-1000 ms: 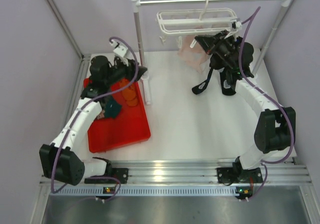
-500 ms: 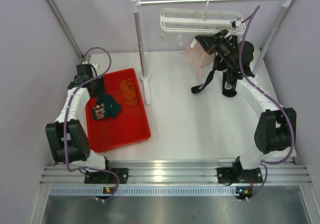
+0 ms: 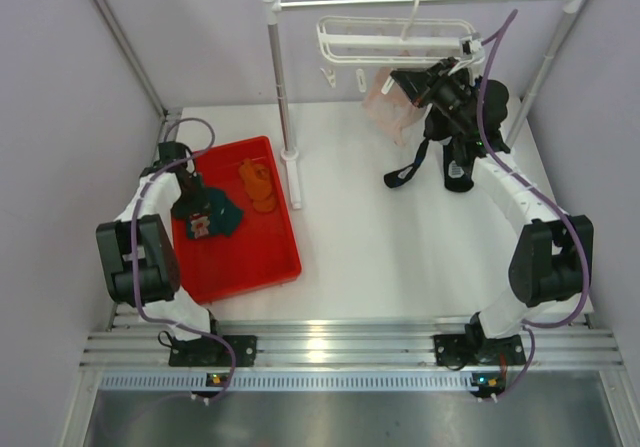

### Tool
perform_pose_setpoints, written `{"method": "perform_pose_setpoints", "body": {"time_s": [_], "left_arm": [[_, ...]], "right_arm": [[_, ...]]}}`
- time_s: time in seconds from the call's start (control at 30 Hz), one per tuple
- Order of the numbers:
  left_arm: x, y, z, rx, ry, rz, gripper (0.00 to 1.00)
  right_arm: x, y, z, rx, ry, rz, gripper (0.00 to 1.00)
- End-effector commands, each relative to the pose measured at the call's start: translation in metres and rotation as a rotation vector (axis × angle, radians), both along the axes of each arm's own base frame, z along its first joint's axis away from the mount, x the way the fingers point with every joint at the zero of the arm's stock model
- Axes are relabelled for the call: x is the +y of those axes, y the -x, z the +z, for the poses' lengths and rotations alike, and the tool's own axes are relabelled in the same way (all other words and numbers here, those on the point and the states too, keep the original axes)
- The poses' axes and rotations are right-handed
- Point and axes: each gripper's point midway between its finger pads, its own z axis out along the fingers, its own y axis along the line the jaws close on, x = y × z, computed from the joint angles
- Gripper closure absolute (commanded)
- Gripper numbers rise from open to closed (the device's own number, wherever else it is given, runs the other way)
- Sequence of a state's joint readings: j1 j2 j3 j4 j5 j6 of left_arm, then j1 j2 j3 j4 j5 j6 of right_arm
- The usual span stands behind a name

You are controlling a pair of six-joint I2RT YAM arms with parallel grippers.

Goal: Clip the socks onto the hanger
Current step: Pick up the sock from the bin.

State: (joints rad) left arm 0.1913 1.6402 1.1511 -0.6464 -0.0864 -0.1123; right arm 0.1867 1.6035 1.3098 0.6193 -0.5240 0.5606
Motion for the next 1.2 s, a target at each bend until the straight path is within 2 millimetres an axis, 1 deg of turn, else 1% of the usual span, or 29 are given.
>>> {"method": "perform_pose_setpoints", "body": {"time_s": [0.0, 0.1, 0.2, 0.3, 0.33, 0.37, 0.4, 0.47, 0.5, 0.53, 0.57, 0.63, 0.67, 0.73, 0.77, 0.8, 0.83, 0.87, 0.9, 0.93, 0.97, 1.0, 1.03, 1.07, 1.13, 1.17], "left_arm": [[-0.001, 0.009, -0.016, 0.041, 0.013, 0.046, 0.48], [0.000, 0.011, -0.028, 0.059, 0.014, 0.055, 0.49], [0.003, 0.012, -0.034, 0.069, 0.016, 0.073, 0.53], [0.002, 0.006, -0.031, 0.043, 0.029, 0.069, 0.70], [0.001, 0.005, -0.028, 0.038, 0.032, 0.068, 0.79], [0.000, 0.003, -0.024, 0.027, 0.036, 0.061, 0.83], [-0.002, 0.000, -0.015, -0.002, 0.045, 0.049, 0.87], [-0.003, -0.002, -0.002, -0.036, 0.043, 0.029, 0.99], [-0.004, -0.004, 0.013, -0.078, 0.037, 0.015, 1.00], [-0.006, -0.005, 0.022, -0.104, 0.040, 0.000, 1.00], [-0.005, -0.006, 0.041, -0.154, 0.023, -0.024, 1.00], [-0.007, -0.008, 0.061, -0.219, 0.008, -0.061, 1.00], [-0.012, -0.009, 0.083, -0.293, 0.003, -0.112, 1.00], [-0.021, -0.011, 0.104, -0.372, 0.011, -0.190, 1.00], [-0.024, -0.011, 0.111, -0.401, -0.018, -0.268, 1.00], [-0.026, -0.014, 0.128, -0.473, -0.042, -0.313, 1.00], [-0.029, -0.013, 0.132, -0.493, -0.046, -0.345, 1.00], [-0.042, -0.012, 0.145, -0.544, -0.030, -0.438, 1.00], [-0.051, -0.011, 0.153, -0.577, -0.022, -0.501, 1.00], [-0.061, -0.014, 0.167, -0.643, -0.016, -0.568, 1.00], [-0.078, -0.010, 0.184, -0.729, 0.002, -0.675, 1.00], [-0.089, -0.009, 0.195, -0.788, 0.009, -0.739, 1.00], [-0.096, -0.011, 0.213, -0.867, -0.005, -0.796, 1.00], [-0.114, -0.005, 0.227, -0.934, 0.035, -0.896, 1.00], [-0.132, -0.003, 0.245, -1.008, 0.038, -1.002, 1.00], [-0.148, -0.003, 0.257, -1.061, 0.019, -1.085, 1.00]], "right_arm": [[-0.006, 0.013, 0.037, -0.093, 0.005, -0.010, 1.00], [-0.007, 0.013, 0.038, -0.097, 0.007, -0.014, 1.00], [-0.007, 0.012, 0.037, -0.094, 0.012, -0.017, 1.00], [-0.007, 0.012, 0.038, -0.096, 0.012, -0.016, 1.00], [-0.007, 0.012, 0.037, -0.095, 0.015, -0.017, 1.00], [-0.006, 0.013, 0.038, -0.095, 0.014, -0.013, 1.00], [-0.007, 0.013, 0.039, -0.098, 0.015, -0.015, 1.00], [-0.007, 0.013, 0.038, -0.096, 0.014, -0.017, 1.00], [-0.007, 0.012, 0.037, -0.095, 0.017, -0.018, 1.00], [-0.007, 0.013, 0.038, -0.097, 0.017, -0.016, 1.00], [-0.007, 0.012, 0.037, -0.093, 0.016, -0.017, 1.00], [-0.007, 0.013, 0.039, -0.094, 0.013, -0.014, 1.00], [-0.007, 0.012, 0.039, -0.092, 0.012, -0.014, 1.00], [-0.007, 0.012, 0.040, -0.091, 0.010, -0.013, 1.00], [-0.007, 0.012, 0.040, -0.093, 0.010, -0.012, 1.00], [-0.006, 0.011, 0.040, -0.091, 0.009, -0.011, 1.00], [-0.006, 0.011, 0.041, -0.091, 0.008, -0.009, 1.00], [-0.006, 0.010, 0.039, -0.087, 0.008, -0.009, 1.00], [-0.005, 0.011, 0.042, -0.092, 0.006, -0.005, 1.00], [-0.006, 0.010, 0.042, -0.091, 0.005, -0.006, 1.00], [-0.005, 0.010, 0.042, -0.091, 0.002, -0.005, 1.00], [-0.005, 0.010, 0.042, -0.090, 0.001, -0.005, 1.00], [-0.006, 0.010, 0.044, -0.093, -0.001, -0.006, 1.00], [-0.004, 0.011, 0.044, -0.093, -0.002, -0.001, 1.00], [-0.006, 0.010, 0.045, -0.093, -0.006, -0.002, 1.00], [-0.005, 0.009, 0.044, -0.089, -0.009, 0.001, 1.00]]}}
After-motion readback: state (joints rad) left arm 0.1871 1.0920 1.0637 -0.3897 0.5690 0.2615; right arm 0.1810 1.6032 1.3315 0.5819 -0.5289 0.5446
